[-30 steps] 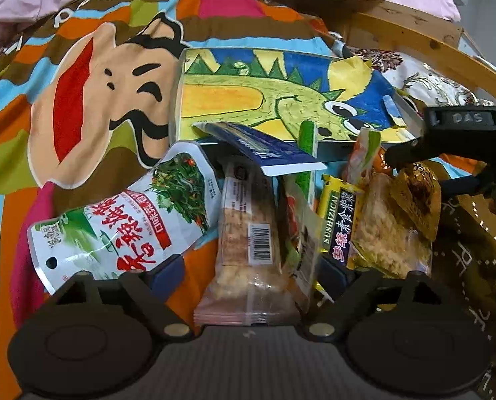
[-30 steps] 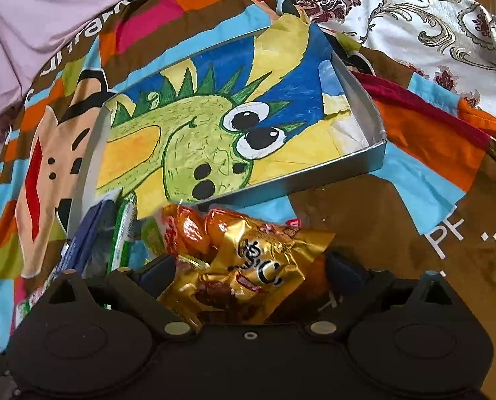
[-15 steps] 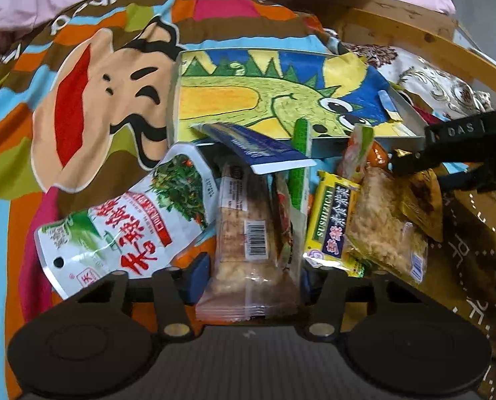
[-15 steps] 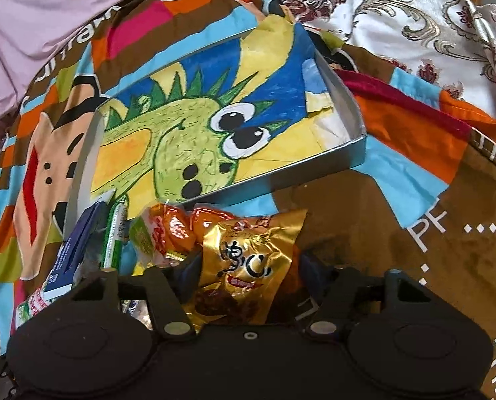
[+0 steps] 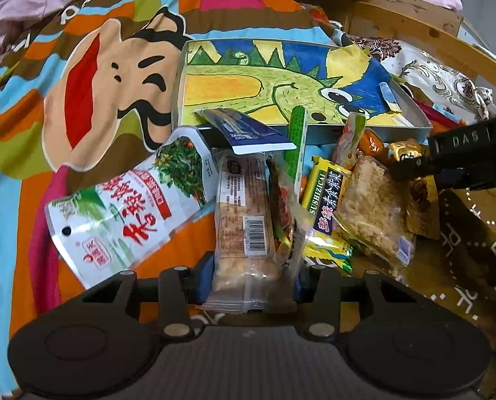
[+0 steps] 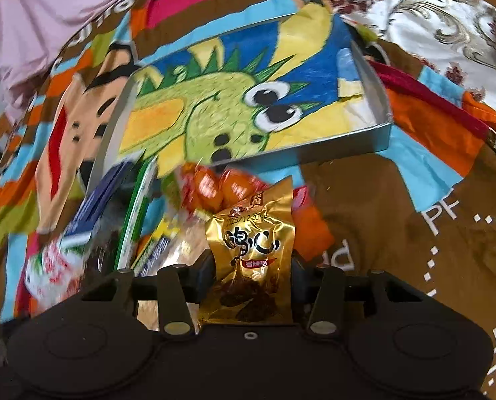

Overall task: Organize snacks
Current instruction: 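Close the left tool on the cake bar while the right tool closes on the gold bag, then lift the cake bar with the left tool while the right tool lifts the gold bag, then lower the cake bar into the tray with the left tool while the right tool drops the gold bag there, then open both tools and pull them back from the tray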

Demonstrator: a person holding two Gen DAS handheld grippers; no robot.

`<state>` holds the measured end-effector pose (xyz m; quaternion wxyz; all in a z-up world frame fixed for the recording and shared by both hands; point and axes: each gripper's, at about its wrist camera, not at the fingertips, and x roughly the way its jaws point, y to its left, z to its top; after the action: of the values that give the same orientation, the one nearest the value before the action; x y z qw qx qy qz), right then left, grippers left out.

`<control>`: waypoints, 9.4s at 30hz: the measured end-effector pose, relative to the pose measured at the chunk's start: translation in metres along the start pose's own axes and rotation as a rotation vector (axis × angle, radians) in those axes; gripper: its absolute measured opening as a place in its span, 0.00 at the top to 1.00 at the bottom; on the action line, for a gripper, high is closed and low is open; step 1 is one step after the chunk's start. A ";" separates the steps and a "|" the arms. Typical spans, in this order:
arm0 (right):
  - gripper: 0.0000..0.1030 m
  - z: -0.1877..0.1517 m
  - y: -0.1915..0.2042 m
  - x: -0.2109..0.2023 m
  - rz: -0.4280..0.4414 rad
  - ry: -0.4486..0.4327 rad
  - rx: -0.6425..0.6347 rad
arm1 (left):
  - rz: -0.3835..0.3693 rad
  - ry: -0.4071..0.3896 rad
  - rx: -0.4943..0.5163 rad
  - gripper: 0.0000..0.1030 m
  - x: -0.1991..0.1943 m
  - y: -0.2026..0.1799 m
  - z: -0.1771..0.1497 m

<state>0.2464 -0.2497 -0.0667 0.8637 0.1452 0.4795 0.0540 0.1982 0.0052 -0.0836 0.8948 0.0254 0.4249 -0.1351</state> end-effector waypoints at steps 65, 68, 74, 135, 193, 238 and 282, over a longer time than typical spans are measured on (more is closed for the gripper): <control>0.53 -0.039 0.069 -0.007 0.047 -0.114 -0.599 | 0.084 -0.068 -0.171 0.14 -0.001 0.027 0.008; 0.53 -0.038 0.068 -0.007 0.049 -0.113 -0.597 | 0.063 -0.072 -0.124 0.14 0.003 0.018 0.008; 0.53 -0.039 0.068 -0.006 0.038 -0.127 -0.616 | 0.029 -0.077 -0.070 0.12 0.006 0.012 0.009; 0.49 -0.048 0.069 -0.008 0.055 -0.127 -0.658 | 0.017 0.024 -0.009 0.61 0.008 0.003 0.008; 0.52 0.042 0.020 0.064 -0.390 -0.596 -0.985 | -0.058 -0.197 -0.252 0.62 0.094 -0.041 0.164; 0.01 -0.031 0.029 -0.128 -0.177 -0.894 -0.639 | 0.058 -0.394 -0.284 0.01 -0.077 -0.038 0.103; 0.01 -0.137 0.054 -0.135 -0.088 -0.490 -0.506 | 0.263 -0.289 -0.102 0.00 -0.127 -0.024 -0.045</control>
<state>0.0612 -0.2022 -0.0084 0.9633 -0.0857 0.2352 0.0972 0.0810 0.0177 -0.0132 0.9566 0.0156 0.2911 0.0022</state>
